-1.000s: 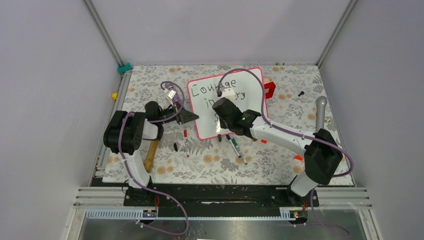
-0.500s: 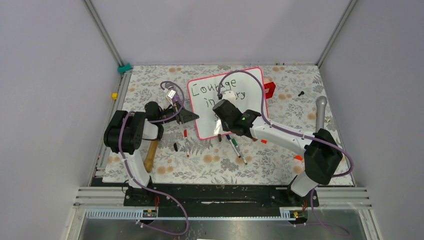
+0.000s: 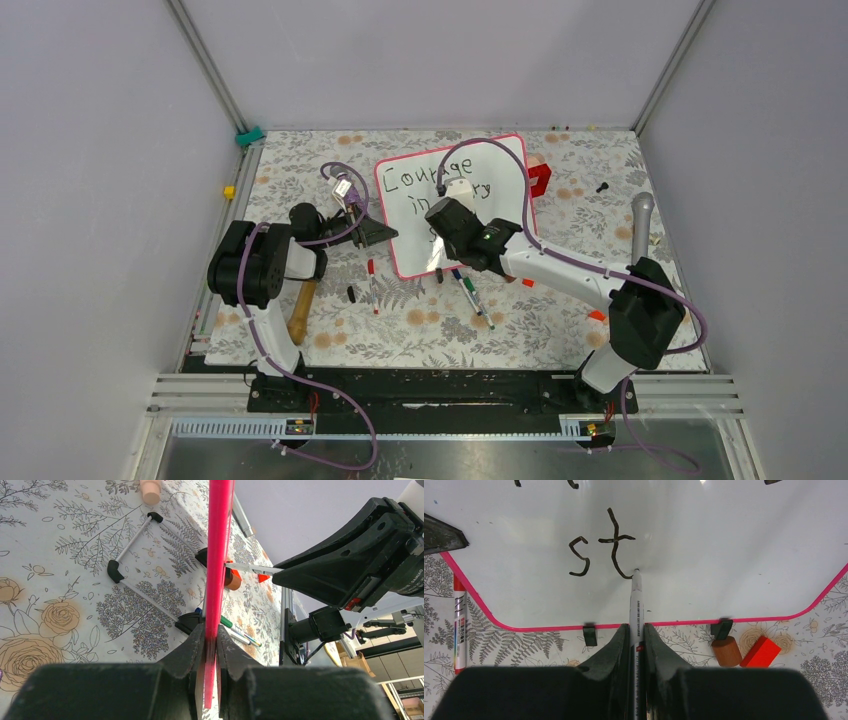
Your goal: Write a sentence on the whiteboard
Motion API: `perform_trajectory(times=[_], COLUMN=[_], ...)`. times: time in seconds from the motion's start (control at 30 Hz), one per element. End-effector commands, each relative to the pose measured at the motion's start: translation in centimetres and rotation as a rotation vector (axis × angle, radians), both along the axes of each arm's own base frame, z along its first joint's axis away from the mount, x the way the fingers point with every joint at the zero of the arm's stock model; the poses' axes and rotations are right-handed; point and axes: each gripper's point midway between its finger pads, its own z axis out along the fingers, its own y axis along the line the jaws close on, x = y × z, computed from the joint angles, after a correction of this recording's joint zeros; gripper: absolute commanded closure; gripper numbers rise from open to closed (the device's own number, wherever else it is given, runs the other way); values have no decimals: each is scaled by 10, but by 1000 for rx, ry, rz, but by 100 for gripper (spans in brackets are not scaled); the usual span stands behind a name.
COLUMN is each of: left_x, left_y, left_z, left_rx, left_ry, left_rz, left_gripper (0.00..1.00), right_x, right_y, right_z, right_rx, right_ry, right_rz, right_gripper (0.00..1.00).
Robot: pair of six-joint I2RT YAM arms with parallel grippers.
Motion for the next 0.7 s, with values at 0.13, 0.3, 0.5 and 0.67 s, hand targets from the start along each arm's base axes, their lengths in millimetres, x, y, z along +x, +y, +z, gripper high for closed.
perform_trajectory(times=[0.13,0.3,0.5,0.67], left_x=[0,0,0,0], left_y=[5,3,3,2], left_z=[5,3,1,0], left_rx=[-6,8,22,25], left_ry=[-45,-41,-38,-35], left_rz=[5,2,2,-2], left_gripper=[100,100,100,100], right_x=[7,8,12,14], right_y=[0,-9,-17,-17], right_z=[53,66,55,44], right_rx=[119,139,119,105], right_ry=[-140,-176,-146,-111], right_rz=[-4,-11,-27,-26], right_gripper=[100,100,100,100])
